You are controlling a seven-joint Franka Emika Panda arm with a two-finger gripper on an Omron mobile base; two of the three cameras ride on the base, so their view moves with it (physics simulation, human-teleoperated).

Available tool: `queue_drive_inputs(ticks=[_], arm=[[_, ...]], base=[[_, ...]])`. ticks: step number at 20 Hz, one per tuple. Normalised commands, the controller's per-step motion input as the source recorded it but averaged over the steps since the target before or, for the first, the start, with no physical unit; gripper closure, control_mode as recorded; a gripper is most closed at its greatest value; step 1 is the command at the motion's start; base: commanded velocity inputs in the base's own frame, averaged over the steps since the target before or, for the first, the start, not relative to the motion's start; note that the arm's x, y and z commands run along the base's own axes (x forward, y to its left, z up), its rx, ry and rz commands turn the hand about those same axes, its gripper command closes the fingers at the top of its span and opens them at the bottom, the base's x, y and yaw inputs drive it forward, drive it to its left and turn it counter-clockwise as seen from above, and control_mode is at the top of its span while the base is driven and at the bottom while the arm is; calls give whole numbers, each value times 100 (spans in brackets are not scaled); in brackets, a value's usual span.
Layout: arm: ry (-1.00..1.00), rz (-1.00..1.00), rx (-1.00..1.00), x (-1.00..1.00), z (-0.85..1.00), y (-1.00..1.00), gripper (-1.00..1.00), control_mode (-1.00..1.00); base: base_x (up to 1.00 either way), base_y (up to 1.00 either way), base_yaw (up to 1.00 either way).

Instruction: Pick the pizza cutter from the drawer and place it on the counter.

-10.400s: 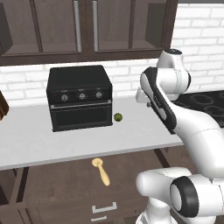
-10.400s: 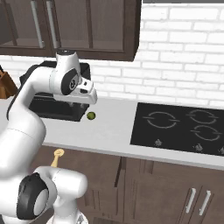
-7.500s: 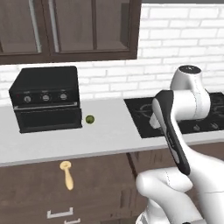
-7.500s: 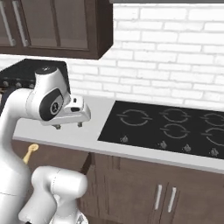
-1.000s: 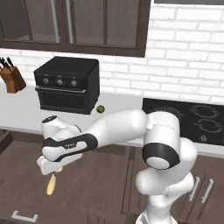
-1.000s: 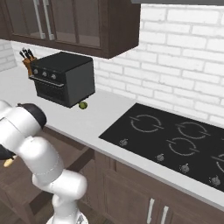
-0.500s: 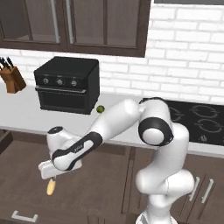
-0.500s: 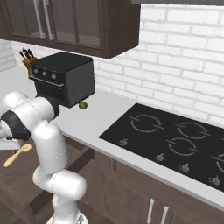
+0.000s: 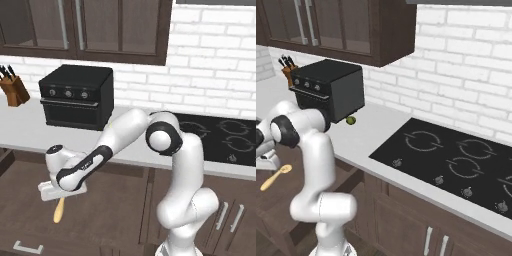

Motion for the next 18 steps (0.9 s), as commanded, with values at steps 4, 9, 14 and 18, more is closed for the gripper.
queue_drive_inputs(ticks=[4,9,14,18], arm=[[9,0,-10,6,-16,9,-100,-100],[0,0,-10,3,-63,0,-100,-100],[0,0,-1,8,-29,0,-100,-100],[0,0,0,18,-25,7,-100,-100]], base=[[0,0,0],[0,0,0],[0,0,0],[0,0,0]])
